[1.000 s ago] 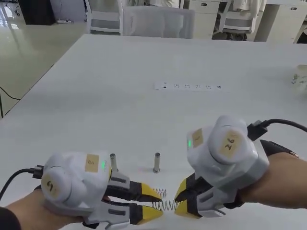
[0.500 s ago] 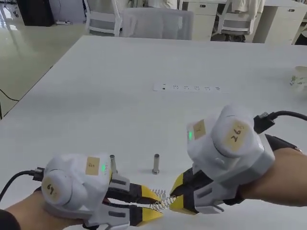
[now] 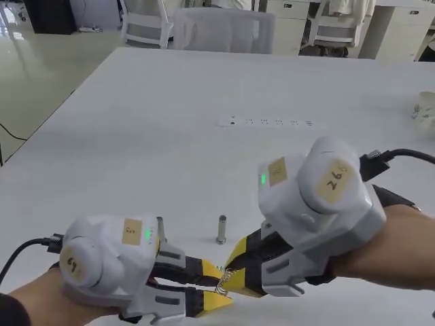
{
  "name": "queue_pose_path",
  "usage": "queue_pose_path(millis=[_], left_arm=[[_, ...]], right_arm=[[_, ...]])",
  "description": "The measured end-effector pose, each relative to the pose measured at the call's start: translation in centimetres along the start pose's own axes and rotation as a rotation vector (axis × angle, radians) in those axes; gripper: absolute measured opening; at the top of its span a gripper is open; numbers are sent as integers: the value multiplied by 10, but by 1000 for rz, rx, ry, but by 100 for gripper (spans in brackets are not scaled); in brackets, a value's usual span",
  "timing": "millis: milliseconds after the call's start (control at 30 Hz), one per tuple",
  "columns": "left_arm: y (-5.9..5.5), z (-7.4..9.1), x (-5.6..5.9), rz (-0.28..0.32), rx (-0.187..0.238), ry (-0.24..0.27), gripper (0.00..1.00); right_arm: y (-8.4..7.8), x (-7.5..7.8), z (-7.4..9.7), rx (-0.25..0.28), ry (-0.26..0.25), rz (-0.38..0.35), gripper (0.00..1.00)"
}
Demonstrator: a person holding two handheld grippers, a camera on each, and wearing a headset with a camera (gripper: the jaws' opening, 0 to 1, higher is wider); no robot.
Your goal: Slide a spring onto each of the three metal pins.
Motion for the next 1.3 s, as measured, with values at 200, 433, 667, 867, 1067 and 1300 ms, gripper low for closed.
queue_pose_path(millis=[200, 433, 667, 867, 1067, 1300], left_arm=[[1, 1, -1, 8, 6, 4, 2], [2, 0, 0, 8, 7, 0, 2], [5, -1, 0, 7, 7, -2, 2], [6, -3, 1, -1, -8, -11, 2], [5, -4, 2, 9, -28, -8, 2], [3, -4, 1, 12, -40, -3, 2]], right_arm=[[-2, 2, -2, -2, -7, -15, 12], [-10, 2, -7, -40, 7, -19, 10], [-11, 1, -8, -48, 14, -23, 9], [-13, 1, -8, -59, 17, -27, 9], [-15, 0, -9, -74, 14, -23, 8], [-17, 1, -9, -89, 14, -25, 8]])
Point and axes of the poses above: the centre of the closed fingertips' face, and the gripper's own axes: z roughly backward along the fingers, x roughly to its right, y roughly out of its top, the point moved 3 cm from there along z, roughly backward along the fingers, and after that the axes turned 14 degrees about x, right-handed, at the moved point
